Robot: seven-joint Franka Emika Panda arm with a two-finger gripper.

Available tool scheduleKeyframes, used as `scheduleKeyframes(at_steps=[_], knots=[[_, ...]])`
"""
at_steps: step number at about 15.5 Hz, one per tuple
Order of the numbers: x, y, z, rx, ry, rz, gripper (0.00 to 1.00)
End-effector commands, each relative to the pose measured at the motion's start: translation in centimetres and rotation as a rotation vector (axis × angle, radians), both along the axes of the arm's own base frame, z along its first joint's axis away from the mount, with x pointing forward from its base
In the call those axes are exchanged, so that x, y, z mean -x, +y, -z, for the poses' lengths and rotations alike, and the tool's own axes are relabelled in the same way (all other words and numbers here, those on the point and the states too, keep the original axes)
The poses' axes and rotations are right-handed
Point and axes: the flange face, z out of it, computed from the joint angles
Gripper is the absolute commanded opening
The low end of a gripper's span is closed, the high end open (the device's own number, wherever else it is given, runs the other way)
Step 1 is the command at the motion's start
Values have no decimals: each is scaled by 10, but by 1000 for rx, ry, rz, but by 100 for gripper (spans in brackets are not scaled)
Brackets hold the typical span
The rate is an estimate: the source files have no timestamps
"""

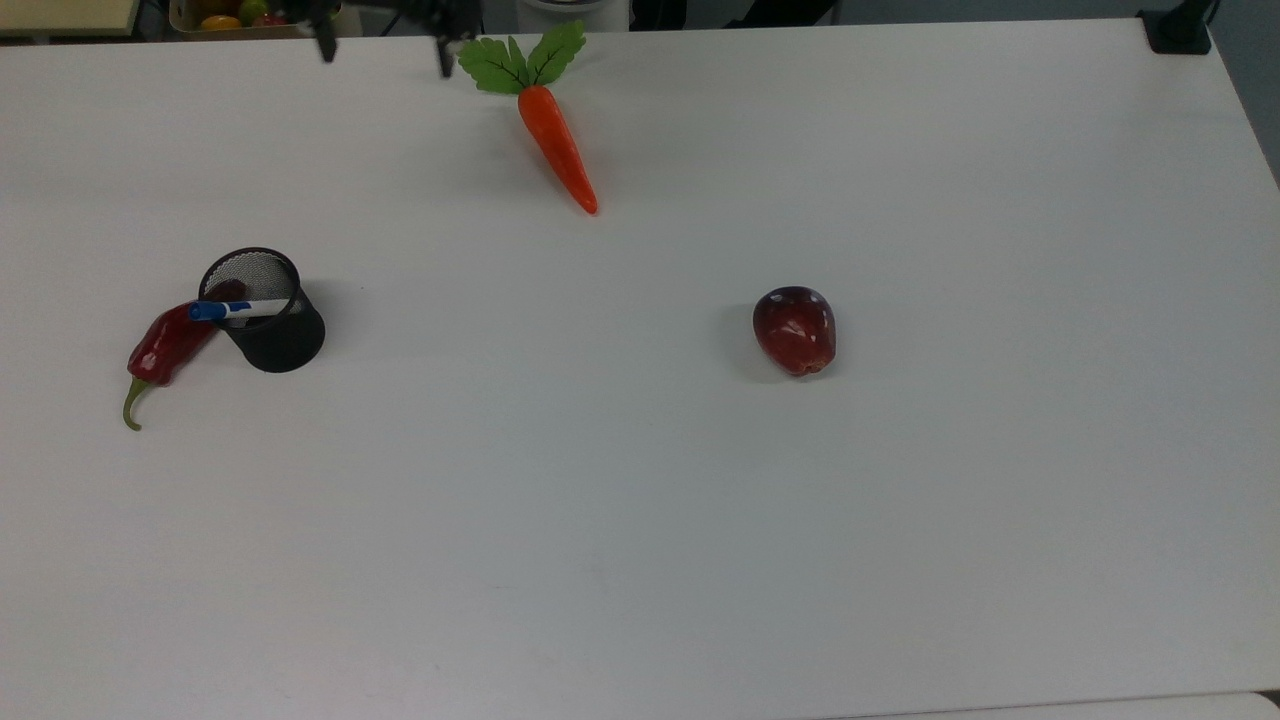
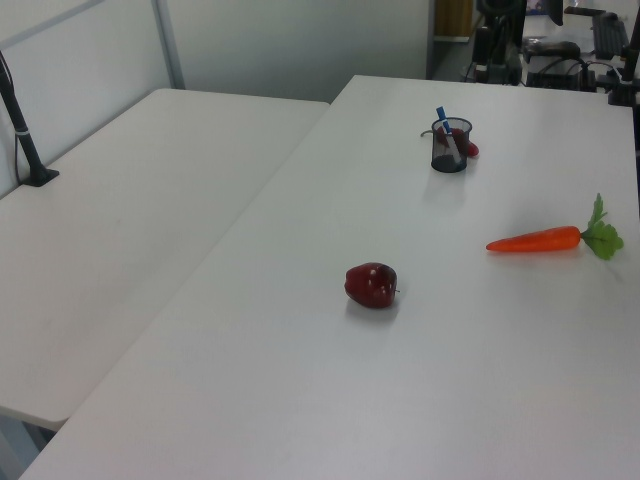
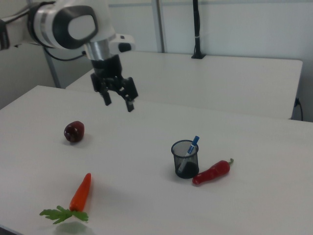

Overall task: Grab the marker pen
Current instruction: 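Move the open gripper over the black mesh pen cup, then lower the gripper and close it on the blue-capped marker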

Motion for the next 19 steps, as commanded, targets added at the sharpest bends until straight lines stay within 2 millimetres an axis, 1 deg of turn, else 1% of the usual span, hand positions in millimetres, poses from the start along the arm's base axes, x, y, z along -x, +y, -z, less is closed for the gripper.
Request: scheduleKeyframes(at_steps=[1, 2, 4, 6, 7, 9, 12, 14, 17, 19], knots=[[-24, -48, 34, 27, -52, 102, 100], [-30, -62, 43, 39, -69, 119, 100], [-41, -81, 58, 50, -109, 144, 100], [-51, -104, 72, 64, -167, 170, 99], [-56, -111, 80, 73, -190, 176, 97], [-67, -120, 99, 82, -228, 180, 97], [-75, -140, 117, 96, -278, 207, 95], [-80, -151, 129, 104, -323, 226, 88], [-86, -154, 144, 104, -350, 255, 70], [-88, -153, 146, 98, -373, 287, 63]])
